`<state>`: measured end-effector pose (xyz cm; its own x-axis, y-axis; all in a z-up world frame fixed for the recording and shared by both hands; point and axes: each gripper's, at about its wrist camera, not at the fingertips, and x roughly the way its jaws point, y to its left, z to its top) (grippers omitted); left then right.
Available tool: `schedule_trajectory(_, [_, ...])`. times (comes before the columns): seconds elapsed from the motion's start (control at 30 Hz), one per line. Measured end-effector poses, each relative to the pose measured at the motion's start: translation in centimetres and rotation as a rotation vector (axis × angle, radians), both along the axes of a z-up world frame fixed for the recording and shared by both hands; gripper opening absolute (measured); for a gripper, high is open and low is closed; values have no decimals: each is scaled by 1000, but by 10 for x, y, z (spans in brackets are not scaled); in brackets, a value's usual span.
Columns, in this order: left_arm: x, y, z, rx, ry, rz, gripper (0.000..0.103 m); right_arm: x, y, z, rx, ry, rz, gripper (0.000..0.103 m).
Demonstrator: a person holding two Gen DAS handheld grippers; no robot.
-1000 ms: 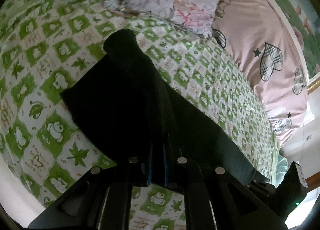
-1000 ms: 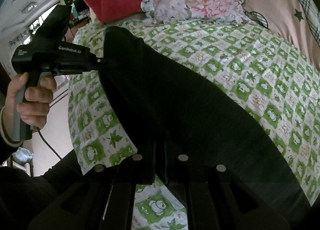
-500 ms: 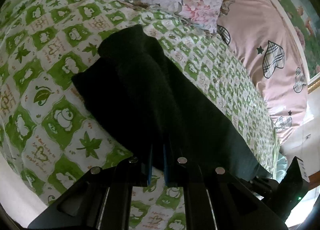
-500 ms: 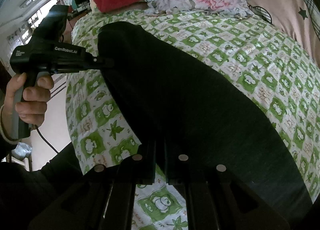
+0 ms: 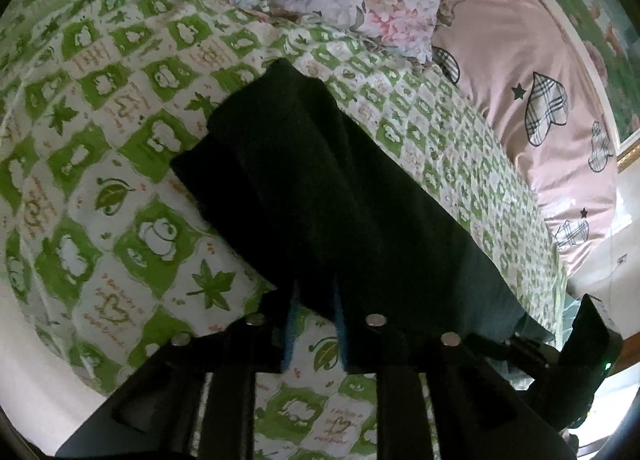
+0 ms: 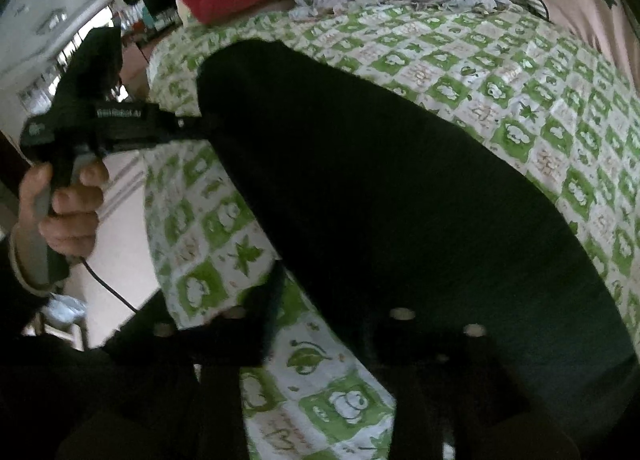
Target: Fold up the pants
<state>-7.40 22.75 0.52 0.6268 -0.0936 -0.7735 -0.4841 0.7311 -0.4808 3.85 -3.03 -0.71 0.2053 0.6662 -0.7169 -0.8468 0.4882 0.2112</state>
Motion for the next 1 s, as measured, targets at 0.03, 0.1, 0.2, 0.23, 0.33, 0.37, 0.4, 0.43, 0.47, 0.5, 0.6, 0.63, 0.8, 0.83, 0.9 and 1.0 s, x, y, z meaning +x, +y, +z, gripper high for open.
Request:
schedule_trajectory(0.03, [-2,1,1,3,4,4,37,0,-1,3,19,6,-4,46])
schedule_trajectory(0.1, [-6,5,3,3,6,21,51,1,-4,8,47,19,-9,46])
schedule_trajectory(0.2, [-10,11,5,-13,2,34,51,5,-6,15,86,35,-22,46])
schedule_trajectory(0.23, [-10,13,5,-17,4,37,51,8,-8,19,105,43,-31,46])
schedule_trajectory(0.33, [-11,19,5,-25,14,51,56,18,-14,27,163,74,-59,46])
schedule_trajectory(0.37, [-12,20,5,-27,18,55,56,22,-16,29,179,83,-70,46])
schedule_trajectory(0.4, [-12,23,5,-27,23,62,56,26,-17,30,196,91,-75,46])
schedule_trajectory(0.43, [-12,24,4,-28,28,67,57,31,-20,32,213,101,-92,46])
schedule_trajectory(0.47, [-12,26,3,-29,34,71,58,34,-22,34,224,106,-104,46])
schedule_trajectory(0.5, [-12,28,2,-34,39,78,58,38,-24,35,234,107,-117,46])
schedule_trajectory(0.6, [-10,32,0,-36,51,91,62,49,-28,38,243,105,-155,46])
schedule_trajectory(0.63, [-9,32,0,-36,55,94,62,53,-29,39,246,105,-168,46])
schedule_trajectory(0.8, [-5,39,-4,-57,59,105,65,76,-32,40,275,133,-224,46])
schedule_trajectory(0.83, [-4,40,-4,-60,58,106,65,81,-33,40,281,140,-237,46])
schedule_trajectory(0.9, [-1,42,-5,-56,59,105,66,94,-33,40,292,152,-258,46])
schedule_trajectory(1.0, [4,45,-6,-47,66,110,66,113,-28,40,276,153,-286,46])
